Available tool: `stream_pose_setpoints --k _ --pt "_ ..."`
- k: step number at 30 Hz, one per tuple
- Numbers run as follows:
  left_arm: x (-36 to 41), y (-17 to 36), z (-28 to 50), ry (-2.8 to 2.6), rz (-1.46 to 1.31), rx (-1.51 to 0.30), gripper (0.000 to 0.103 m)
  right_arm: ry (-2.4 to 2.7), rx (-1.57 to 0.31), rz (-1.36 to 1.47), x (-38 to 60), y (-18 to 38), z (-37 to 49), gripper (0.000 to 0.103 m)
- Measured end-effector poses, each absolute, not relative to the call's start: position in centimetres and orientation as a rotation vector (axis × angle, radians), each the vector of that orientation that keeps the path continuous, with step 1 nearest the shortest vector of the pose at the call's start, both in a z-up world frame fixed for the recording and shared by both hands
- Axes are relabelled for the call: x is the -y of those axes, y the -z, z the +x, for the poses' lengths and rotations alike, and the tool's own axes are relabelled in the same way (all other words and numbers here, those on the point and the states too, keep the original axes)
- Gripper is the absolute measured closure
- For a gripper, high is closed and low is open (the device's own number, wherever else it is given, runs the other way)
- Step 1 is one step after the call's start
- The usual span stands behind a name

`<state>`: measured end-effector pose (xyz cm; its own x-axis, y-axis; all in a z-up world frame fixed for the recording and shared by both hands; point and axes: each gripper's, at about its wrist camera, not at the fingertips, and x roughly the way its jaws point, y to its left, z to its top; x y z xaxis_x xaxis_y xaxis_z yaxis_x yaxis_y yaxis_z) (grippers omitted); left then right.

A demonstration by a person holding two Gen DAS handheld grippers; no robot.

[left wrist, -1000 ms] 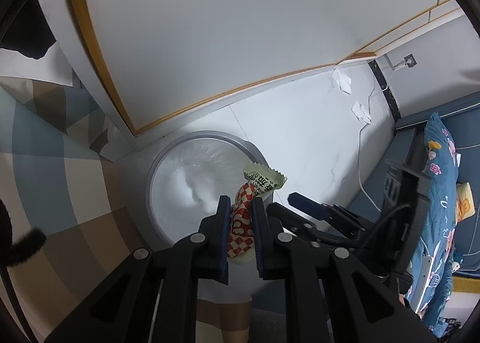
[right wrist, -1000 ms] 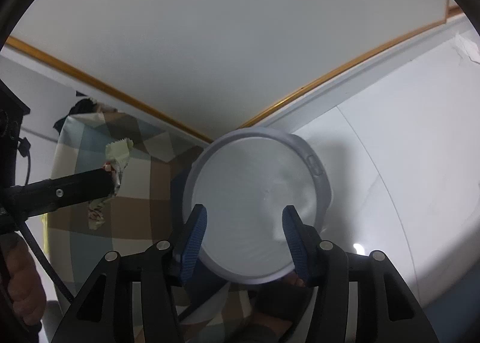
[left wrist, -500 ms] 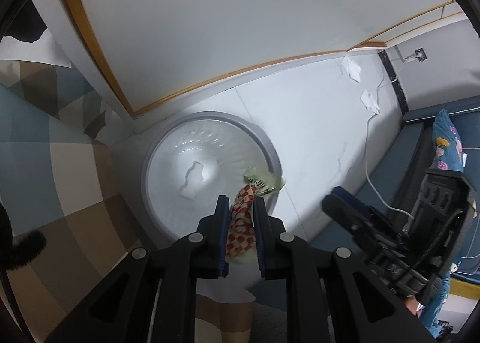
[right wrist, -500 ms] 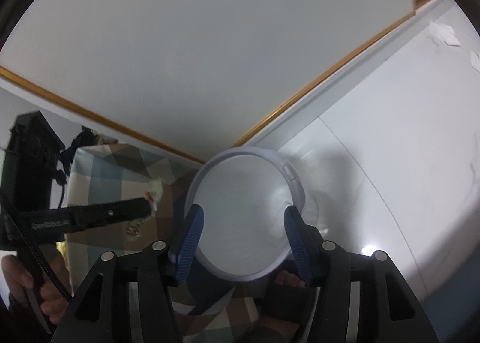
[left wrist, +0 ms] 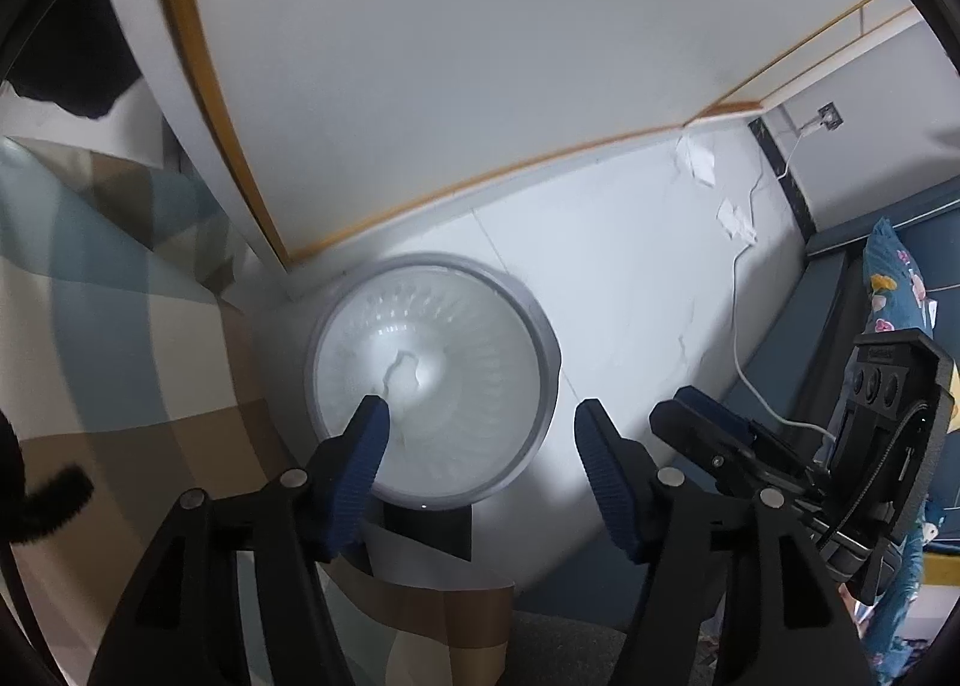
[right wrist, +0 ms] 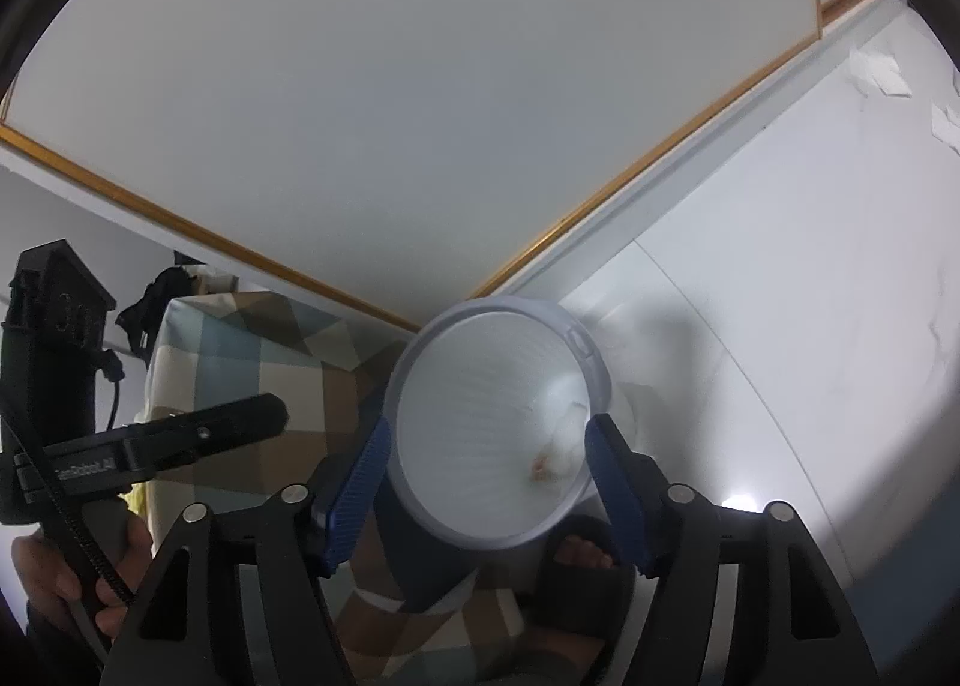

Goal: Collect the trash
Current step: 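Raise both open tools from the bin back toward the table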

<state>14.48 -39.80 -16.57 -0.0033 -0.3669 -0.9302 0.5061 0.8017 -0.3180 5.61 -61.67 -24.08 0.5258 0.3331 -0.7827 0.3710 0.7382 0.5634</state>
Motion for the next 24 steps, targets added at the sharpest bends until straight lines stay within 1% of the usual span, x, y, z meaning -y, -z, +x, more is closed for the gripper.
stream_pose_setpoints --k 5,7,9,14,16,17,21,24 --pt "38.7 14.6 13.8 0.672 0.127 -1.331 0.037 0.030 -1.034 0.748 61.2 22.5 5.2 0.032" --pt "38.0 13.5 13.6 0.683 0.111 -1.287 0.037 0.034 -1.026 0.736 61.0 21.7 5.1 0.029" --pt "36.9 11.8 13.2 0.687 0.092 -1.214 0.037 0.043 -1.010 0.717 60.7 20.4 4.9 0.028" --pt "33.8 8.7 13.3 0.623 0.013 -1.122 0.036 0.045 -0.949 0.637 59.7 16.3 4.5 0.025" --pt "32.1 7.2 13.2 0.582 -0.013 -1.076 0.033 0.042 -0.916 0.591 59.0 14.2 4.3 0.025" --pt "31.3 6.6 13.2 0.561 -0.023 -1.052 0.028 0.036 -0.897 0.572 58.5 13.2 4.1 0.025" --pt "27.7 3.8 12.2 0.489 -0.055 -0.926 0.021 0.029 -0.814 0.503 56.6 8.9 3.4 0.025" --pt "24.7 2.2 11.5 0.444 -0.070 -0.848 0.020 0.018 -0.759 0.468 54.9 6.2 2.8 0.025"
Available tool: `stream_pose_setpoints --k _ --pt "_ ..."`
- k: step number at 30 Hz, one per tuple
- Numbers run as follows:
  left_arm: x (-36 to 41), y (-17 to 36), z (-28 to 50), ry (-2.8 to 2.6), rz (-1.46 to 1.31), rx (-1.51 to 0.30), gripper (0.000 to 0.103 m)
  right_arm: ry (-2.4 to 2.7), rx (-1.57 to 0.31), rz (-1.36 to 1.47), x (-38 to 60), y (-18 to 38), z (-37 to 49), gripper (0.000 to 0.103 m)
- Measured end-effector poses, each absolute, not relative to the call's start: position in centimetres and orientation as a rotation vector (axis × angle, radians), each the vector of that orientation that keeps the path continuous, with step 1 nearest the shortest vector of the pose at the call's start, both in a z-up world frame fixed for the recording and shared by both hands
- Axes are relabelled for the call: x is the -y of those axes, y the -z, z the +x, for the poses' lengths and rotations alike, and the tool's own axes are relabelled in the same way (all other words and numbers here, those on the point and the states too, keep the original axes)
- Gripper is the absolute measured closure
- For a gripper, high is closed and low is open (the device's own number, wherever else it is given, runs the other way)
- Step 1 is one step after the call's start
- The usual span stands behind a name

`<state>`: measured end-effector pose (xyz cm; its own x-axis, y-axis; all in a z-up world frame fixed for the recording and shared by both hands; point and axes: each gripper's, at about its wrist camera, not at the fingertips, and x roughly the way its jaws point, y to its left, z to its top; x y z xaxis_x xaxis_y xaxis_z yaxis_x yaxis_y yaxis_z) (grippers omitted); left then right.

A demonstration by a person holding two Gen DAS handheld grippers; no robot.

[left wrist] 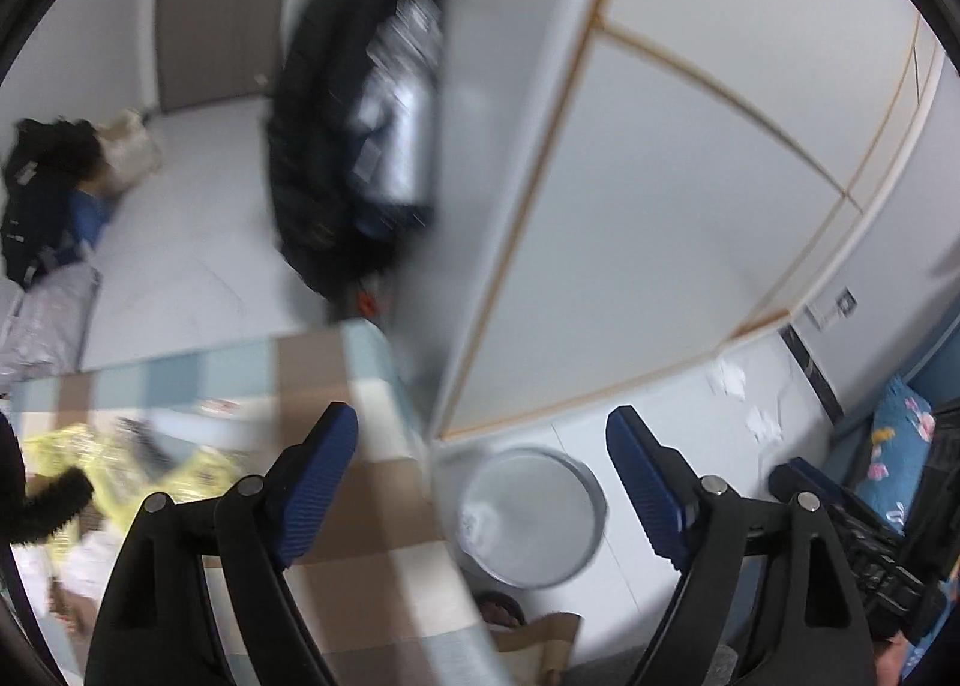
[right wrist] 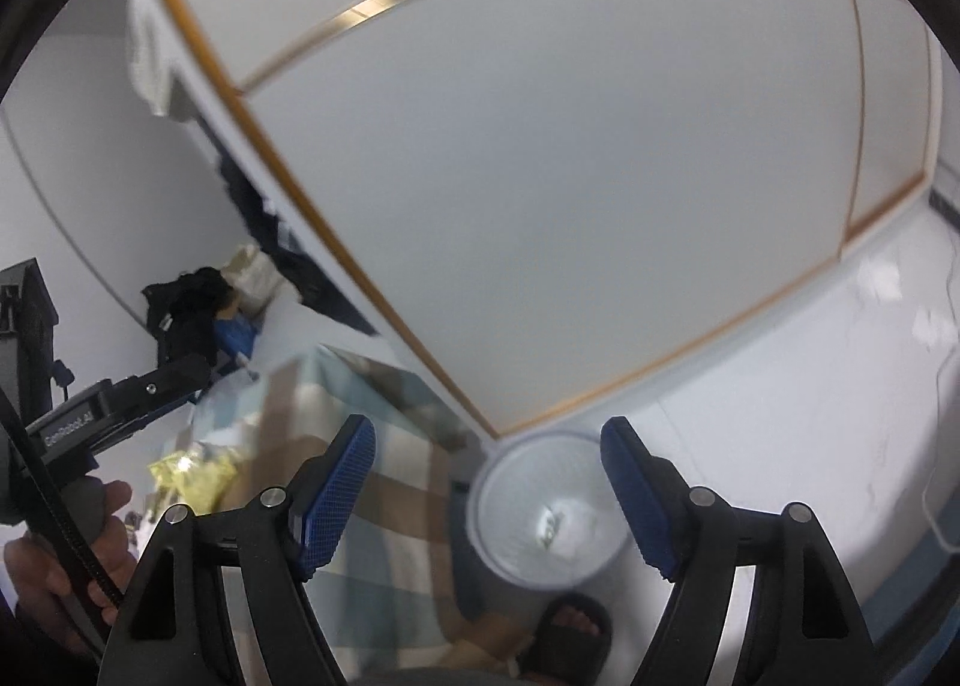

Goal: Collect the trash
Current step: 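Raise both open tools from the bin back toward the table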

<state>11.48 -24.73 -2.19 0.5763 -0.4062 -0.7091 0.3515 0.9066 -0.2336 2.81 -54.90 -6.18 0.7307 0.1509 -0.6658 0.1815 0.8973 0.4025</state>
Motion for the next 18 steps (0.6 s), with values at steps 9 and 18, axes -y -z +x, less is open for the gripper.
stream_pose_setpoints --k 9,18 --pt "15.9 -1.4 8.8 0.325 -0.150 -0.689 0.017 -0.075 -0.594 0.320 45.6 -0.9 1.0 0.025" --pt "6.5 -3.0 6.9 0.218 -0.200 -0.613 0.010 -0.210 -0.541 0.243 34.9 -3.3 0.8 0.025"
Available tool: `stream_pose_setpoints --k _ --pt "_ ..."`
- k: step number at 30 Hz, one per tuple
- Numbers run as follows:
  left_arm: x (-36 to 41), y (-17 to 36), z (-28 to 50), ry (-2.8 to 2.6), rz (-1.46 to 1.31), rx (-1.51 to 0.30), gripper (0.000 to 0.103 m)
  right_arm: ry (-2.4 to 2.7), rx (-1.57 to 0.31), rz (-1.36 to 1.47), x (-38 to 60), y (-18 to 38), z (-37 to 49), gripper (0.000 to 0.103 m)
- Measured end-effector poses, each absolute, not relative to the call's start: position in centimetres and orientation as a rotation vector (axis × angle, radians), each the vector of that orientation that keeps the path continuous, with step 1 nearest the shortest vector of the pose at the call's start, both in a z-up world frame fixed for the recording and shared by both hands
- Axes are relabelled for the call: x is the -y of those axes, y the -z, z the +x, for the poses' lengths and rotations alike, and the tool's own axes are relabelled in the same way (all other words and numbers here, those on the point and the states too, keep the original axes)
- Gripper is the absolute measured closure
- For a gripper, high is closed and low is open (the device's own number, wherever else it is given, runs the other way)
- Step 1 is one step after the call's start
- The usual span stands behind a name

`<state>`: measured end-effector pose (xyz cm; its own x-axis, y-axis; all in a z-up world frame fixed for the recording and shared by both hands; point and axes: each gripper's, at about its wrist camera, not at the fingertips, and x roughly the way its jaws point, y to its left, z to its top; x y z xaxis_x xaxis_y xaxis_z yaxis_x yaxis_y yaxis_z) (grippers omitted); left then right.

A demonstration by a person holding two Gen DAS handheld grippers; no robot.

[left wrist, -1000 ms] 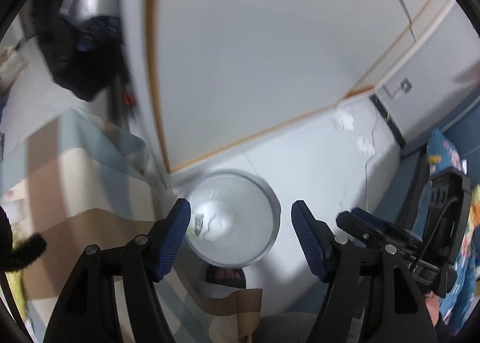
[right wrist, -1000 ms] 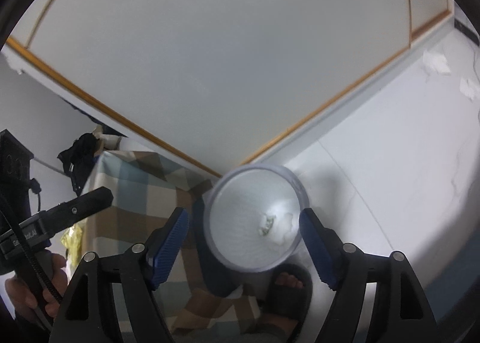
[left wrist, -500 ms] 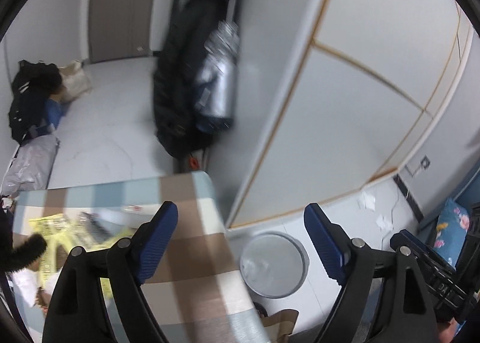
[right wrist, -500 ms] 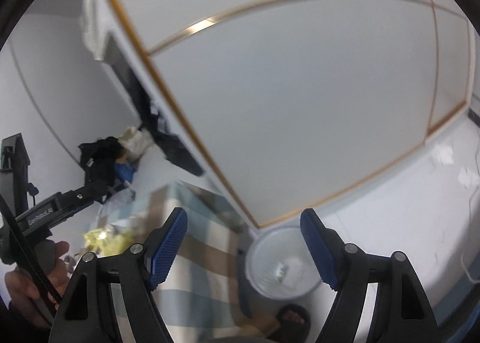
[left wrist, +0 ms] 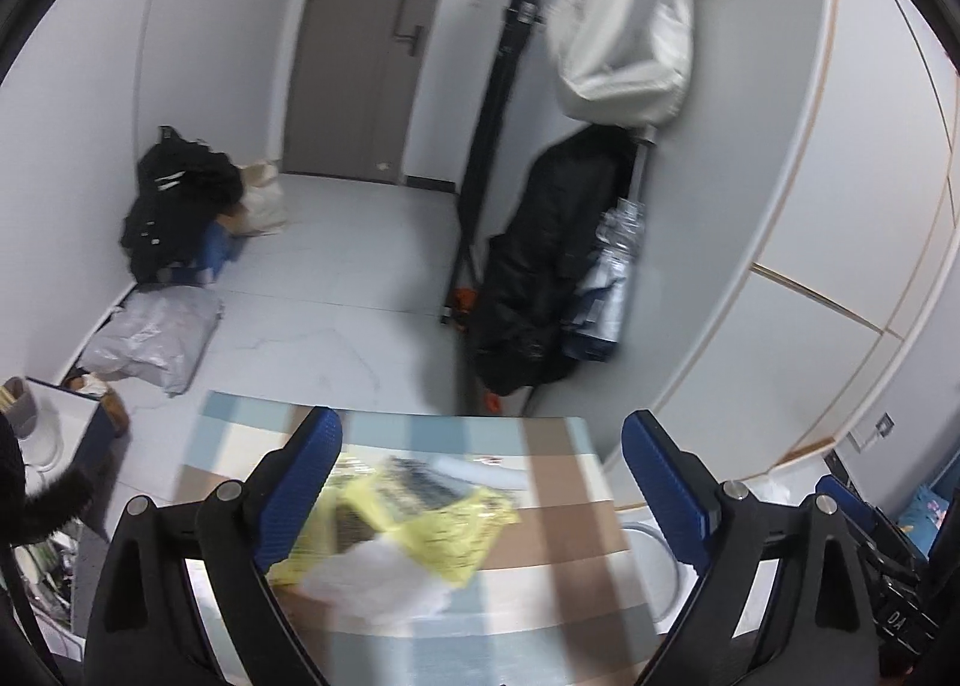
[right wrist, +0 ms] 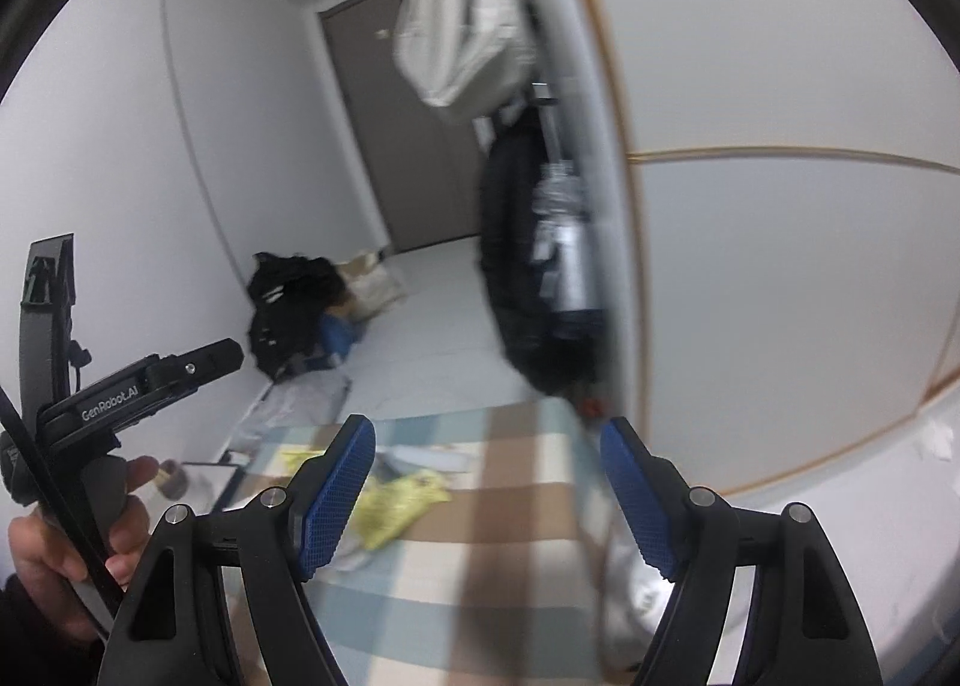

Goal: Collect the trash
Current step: 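Raise both open tools from the bin back toward the table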

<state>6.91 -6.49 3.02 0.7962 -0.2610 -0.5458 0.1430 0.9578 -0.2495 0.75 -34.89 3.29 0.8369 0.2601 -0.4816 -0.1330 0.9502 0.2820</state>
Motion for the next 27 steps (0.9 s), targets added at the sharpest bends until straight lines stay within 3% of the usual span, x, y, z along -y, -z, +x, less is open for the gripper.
stream_pose_setpoints --k 11,27 --pt "-1.2 -0.5 6.3 0.125 -0.217 -0.584 0.009 -0.287 -0.514 0.109 23.4 -1.8 1.0 0.017" --pt "-9.6 6.5 8.1 0.101 -0.278 -0.744 0.009 -0.422 -0.720 0.017 13.4 5.0 4.5 0.018"
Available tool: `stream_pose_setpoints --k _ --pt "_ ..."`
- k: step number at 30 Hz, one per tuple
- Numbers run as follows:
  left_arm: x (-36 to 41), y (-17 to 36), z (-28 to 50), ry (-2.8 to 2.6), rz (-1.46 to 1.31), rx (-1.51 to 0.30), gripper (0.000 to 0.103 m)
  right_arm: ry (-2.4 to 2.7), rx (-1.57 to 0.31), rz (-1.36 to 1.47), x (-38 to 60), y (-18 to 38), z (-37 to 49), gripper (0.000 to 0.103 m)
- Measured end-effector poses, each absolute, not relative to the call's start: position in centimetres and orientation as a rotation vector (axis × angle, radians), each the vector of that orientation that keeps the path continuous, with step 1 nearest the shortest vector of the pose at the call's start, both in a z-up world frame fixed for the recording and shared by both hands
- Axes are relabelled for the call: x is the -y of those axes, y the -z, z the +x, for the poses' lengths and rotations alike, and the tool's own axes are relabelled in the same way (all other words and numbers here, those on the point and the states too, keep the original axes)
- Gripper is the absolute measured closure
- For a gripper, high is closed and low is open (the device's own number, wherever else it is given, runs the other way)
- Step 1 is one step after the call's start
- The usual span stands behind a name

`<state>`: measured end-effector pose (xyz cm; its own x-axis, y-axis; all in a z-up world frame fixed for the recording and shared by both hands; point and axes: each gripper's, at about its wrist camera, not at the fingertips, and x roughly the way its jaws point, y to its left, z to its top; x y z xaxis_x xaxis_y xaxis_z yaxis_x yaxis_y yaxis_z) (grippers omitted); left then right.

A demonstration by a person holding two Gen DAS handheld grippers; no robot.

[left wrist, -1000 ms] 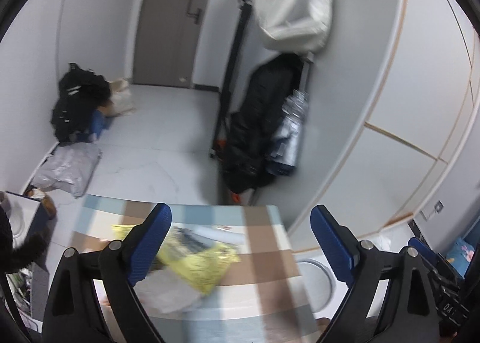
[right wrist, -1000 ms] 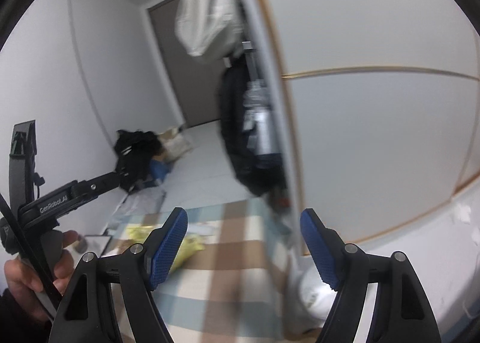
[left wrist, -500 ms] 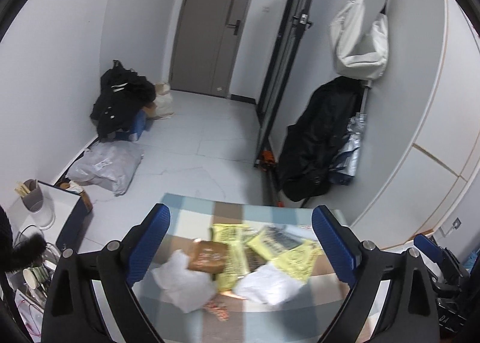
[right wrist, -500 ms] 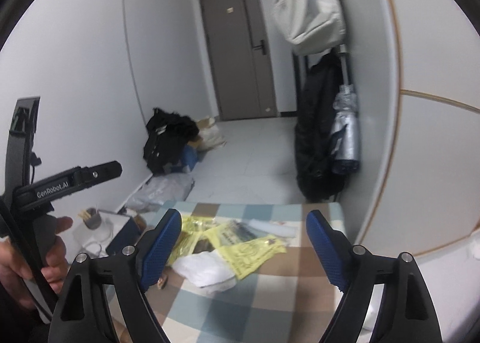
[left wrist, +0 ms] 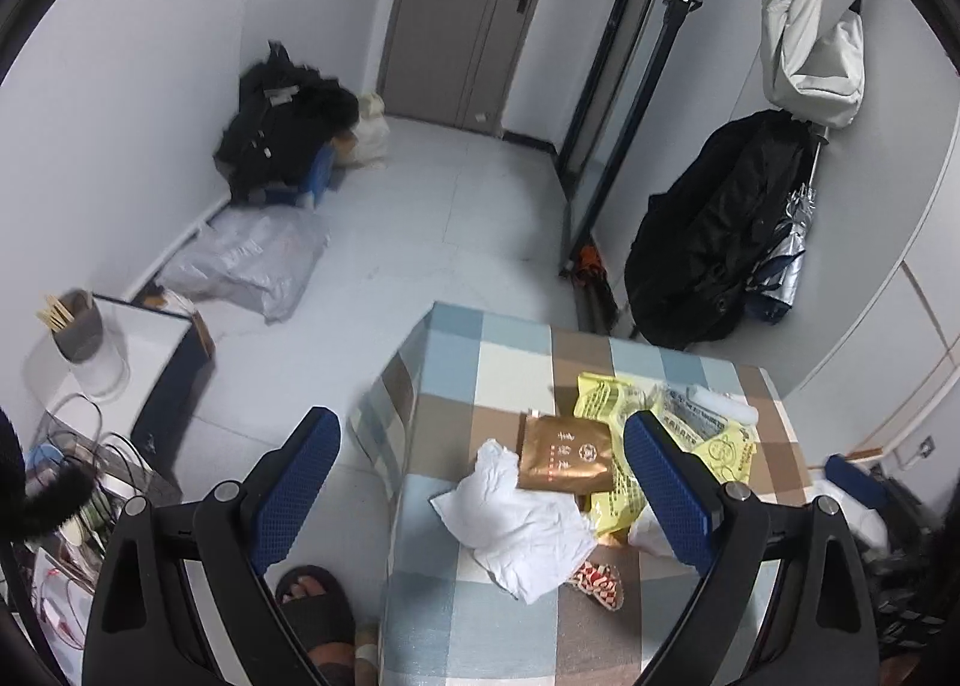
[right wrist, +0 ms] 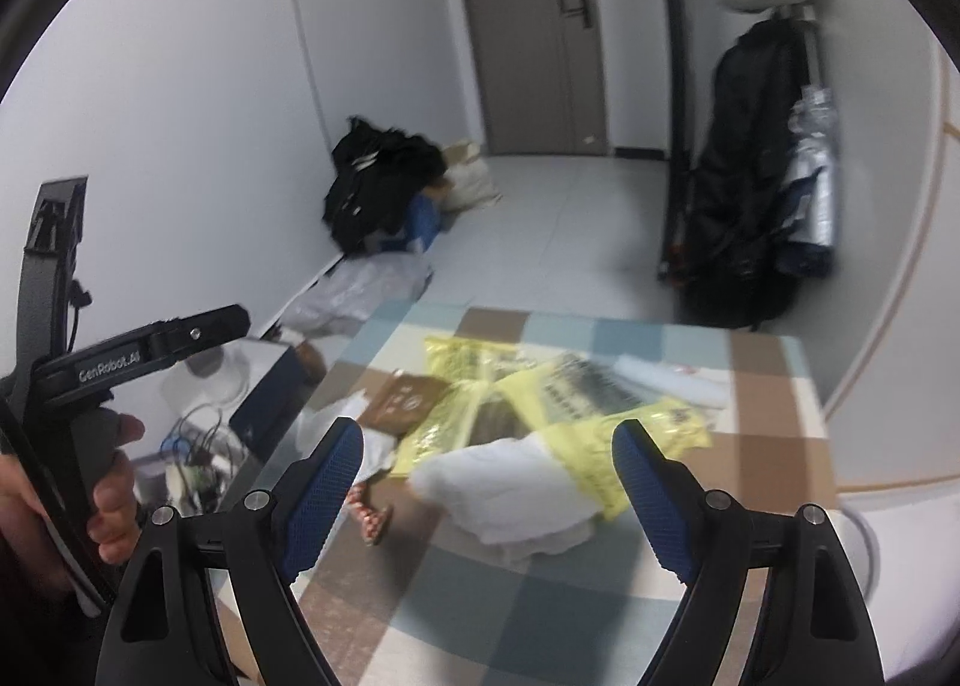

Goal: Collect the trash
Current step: 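Raise both open tools from the bin back toward the table, then grasp the second red-and-white snack wrapper with the right tool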

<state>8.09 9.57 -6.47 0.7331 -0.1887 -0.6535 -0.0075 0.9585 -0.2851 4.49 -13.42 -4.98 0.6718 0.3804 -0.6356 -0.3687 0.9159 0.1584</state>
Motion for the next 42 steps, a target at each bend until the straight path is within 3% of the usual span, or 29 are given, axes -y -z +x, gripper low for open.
stream_pose_setpoints --k 8,15,22,26,28,31,42 --pt "-11.0 7.3 9.2 0.158 -0.348 -0.799 0.009 -0.542 -0.790 -0.060 8.7 7.9 5.2 0.018" --pt "-12.1 7.4 9.4 0.140 -0.367 -0.806 0.009 -0.607 -0.833 -0.092 6.2 10.2 5.2 0.027" --pt "-12.6 7.6 9.7 0.134 -0.371 -0.811 0.009 -0.656 -0.891 -0.119 5.0 12.3 5.2 0.047" --pt "-12.7 7.7 9.8 0.137 -0.378 -0.816 0.009 -0.664 -0.910 -0.135 4.8 13.2 5.3 0.053" --pt "-12.7 7.7 9.9 0.139 -0.377 -0.817 0.009 -0.665 -0.915 -0.142 4.9 13.5 5.2 0.066" --pt "-12.6 7.7 9.9 0.144 -0.372 -0.818 0.009 -0.669 -0.936 -0.155 4.8 14.0 5.3 0.077" --pt "-12.1 8.3 10.4 0.171 -0.350 -0.847 0.009 -0.670 -0.924 -0.169 5.6 13.5 4.4 0.085"
